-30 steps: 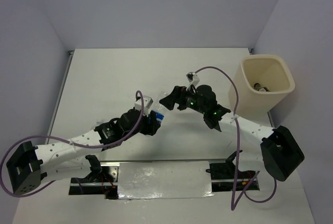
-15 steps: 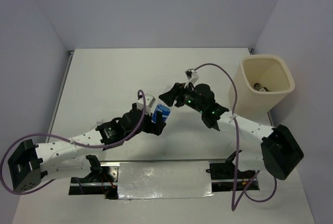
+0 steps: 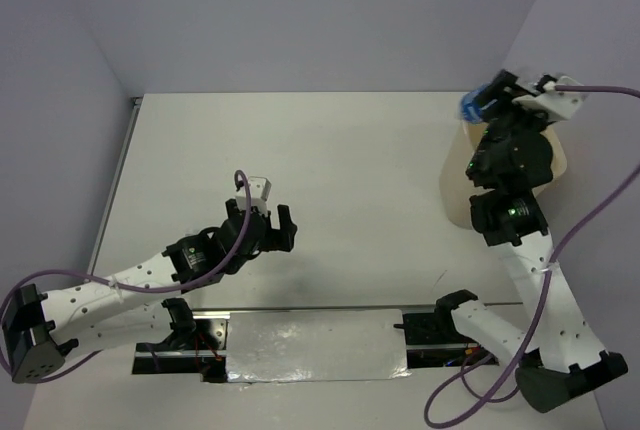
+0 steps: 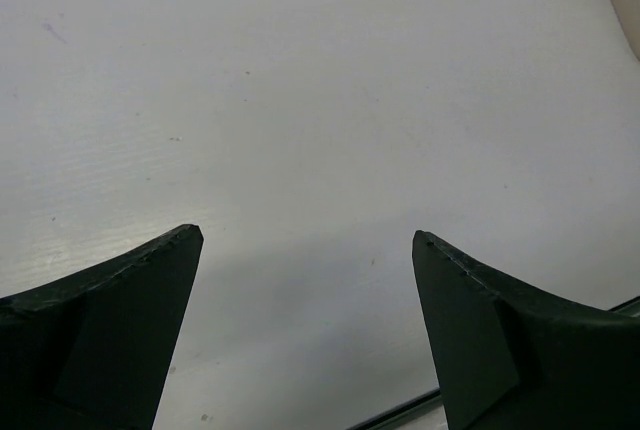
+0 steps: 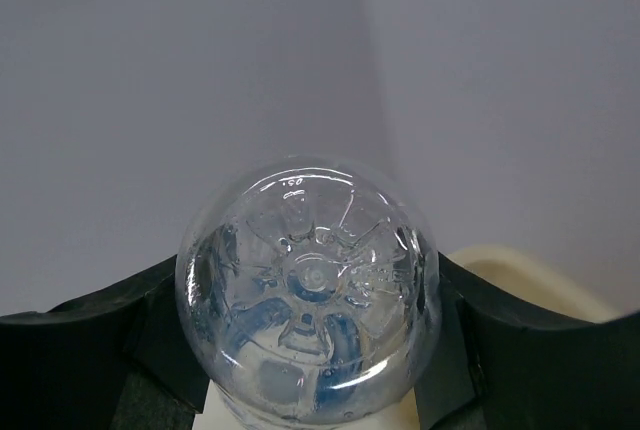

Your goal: Put the plastic bottles in the bin

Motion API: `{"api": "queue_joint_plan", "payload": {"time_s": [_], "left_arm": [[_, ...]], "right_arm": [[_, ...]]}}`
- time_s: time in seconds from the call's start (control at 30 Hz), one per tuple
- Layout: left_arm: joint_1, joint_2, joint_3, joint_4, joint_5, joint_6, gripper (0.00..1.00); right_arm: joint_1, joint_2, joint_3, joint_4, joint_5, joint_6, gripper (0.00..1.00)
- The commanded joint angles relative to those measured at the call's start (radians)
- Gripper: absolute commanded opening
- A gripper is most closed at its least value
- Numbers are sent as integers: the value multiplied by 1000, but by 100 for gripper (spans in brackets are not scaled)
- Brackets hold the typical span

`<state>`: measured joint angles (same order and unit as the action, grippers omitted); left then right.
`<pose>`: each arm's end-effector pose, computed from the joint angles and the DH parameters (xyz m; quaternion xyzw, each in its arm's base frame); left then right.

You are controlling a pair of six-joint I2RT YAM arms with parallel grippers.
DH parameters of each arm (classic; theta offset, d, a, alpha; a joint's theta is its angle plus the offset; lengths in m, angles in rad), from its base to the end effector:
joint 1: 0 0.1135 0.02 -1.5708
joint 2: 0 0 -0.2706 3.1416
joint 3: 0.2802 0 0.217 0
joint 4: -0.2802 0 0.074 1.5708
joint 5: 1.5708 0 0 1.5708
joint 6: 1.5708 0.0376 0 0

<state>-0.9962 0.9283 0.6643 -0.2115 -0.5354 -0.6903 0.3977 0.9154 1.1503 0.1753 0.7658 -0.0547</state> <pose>0.1082 -0.1317 0.2850 -0.0107 0.8347 -0.2248 0.5026 0.1361 0.0289 0.4753 0.1904 0.5657 -0.0694 0.7993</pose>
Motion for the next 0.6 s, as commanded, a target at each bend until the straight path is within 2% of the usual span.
{"api": "queue_joint_plan", "payload": {"time_s": [0.0,0.13,0.23,0.3,0.33,0.43,0.57], "left_arm": [[10,-13,0,-55,-72,-55,99],[22,-11,3,-91,-72,-84,99],[30,-9,6,-123,-78,-109,99],[37,-9,6,-157,-90,-135,99],[41,-13,3,-166,-94,-141,99],[54,-17,-3,-196,-106,-172,99],[91,-9,-3,-239,-109,-207,99]], "right_arm": [[-156,28,61,56,214,-244,35],[-288,106,78,130,279,-352,40],[-354,175,109,58,279,-279,46],[-381,217,123,-61,238,-197,61],[-384,224,127,-92,218,-173,76],[-390,244,155,-210,149,-76,100],[-390,223,173,-286,76,21,100]]}}
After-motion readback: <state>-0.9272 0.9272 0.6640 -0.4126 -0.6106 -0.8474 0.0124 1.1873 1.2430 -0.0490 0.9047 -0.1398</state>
